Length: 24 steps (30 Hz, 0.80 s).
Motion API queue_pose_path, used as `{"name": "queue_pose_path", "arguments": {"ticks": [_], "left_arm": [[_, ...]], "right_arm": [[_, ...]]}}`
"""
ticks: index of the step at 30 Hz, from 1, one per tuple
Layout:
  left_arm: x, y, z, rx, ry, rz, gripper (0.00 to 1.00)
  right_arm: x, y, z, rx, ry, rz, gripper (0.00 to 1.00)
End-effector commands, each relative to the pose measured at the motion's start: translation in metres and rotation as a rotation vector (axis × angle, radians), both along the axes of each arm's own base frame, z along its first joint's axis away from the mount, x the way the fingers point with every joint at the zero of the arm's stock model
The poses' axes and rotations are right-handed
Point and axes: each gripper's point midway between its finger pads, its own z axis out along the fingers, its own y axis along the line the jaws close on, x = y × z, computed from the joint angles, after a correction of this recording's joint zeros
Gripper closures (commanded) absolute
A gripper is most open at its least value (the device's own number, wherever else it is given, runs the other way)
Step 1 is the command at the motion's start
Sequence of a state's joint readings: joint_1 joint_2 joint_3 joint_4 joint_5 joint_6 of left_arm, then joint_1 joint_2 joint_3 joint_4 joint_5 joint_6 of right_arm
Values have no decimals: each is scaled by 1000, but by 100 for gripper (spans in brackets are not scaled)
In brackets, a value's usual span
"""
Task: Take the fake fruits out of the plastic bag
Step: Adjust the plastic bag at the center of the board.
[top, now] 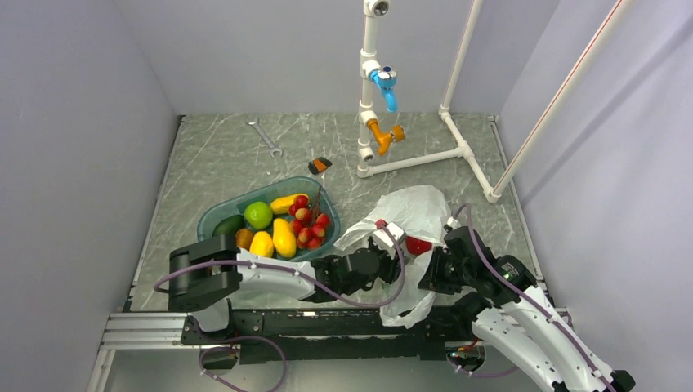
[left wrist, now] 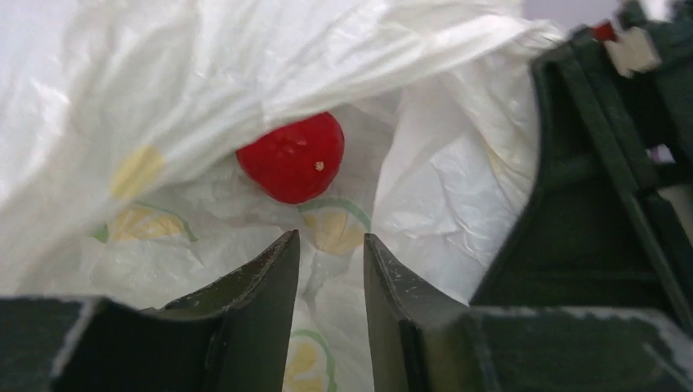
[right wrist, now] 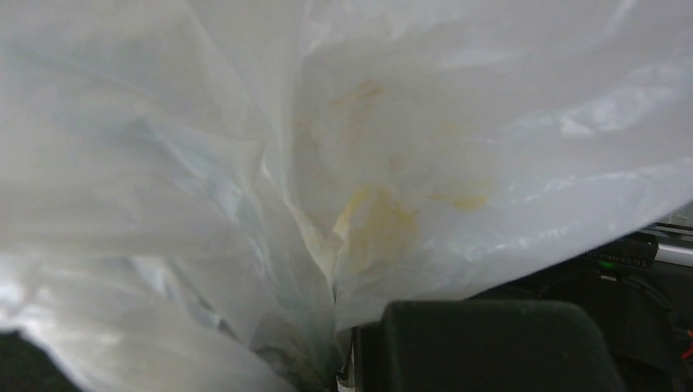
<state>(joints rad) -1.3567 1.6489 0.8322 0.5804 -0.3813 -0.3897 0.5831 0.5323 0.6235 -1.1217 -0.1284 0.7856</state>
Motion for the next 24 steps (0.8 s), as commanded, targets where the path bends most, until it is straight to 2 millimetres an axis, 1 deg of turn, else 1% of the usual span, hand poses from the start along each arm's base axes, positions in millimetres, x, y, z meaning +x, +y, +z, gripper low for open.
{"name": "queue_pose_path", "arguments": {"ticks": [1,2,4,7,11,13,14,18,19,21,23,24], "left_arm": [[29,-6,7,-3,29,198,63],[33,-10,4,26,53,216,62],[39,-15,-6,46,104,247,56],[48,-22,-12,18,163,245,47],[68,-25,-22,-23,259,260,34],[74,-30,-29,-35,313,251,32],[75,-34,-29,-47,329,232,31],[75,-52,-27,-71,328,182,25],[75,-55,-28,-71,332,178,22],[79,-59,-33,-63,336,192,6],[83,-63,-37,-58,320,200,2],[85,-65,-43,-53,316,205,2]], "right_arm": [[9,0,16,22,-58,-36,82],[9,0,17,23,-63,-36,82],[10,-2,19,15,-73,-39,82],[10,-4,20,6,-79,-40,82],[10,-4,22,12,-83,-42,82],[10,-3,24,22,-91,-42,82],[11,-2,25,27,-94,-42,82],[13,0,26,31,-100,-42,82],[13,0,26,32,-99,-41,82],[14,2,27,38,-103,-37,83],[15,2,28,42,-107,-37,83],[15,2,28,43,-107,-38,83]]}}
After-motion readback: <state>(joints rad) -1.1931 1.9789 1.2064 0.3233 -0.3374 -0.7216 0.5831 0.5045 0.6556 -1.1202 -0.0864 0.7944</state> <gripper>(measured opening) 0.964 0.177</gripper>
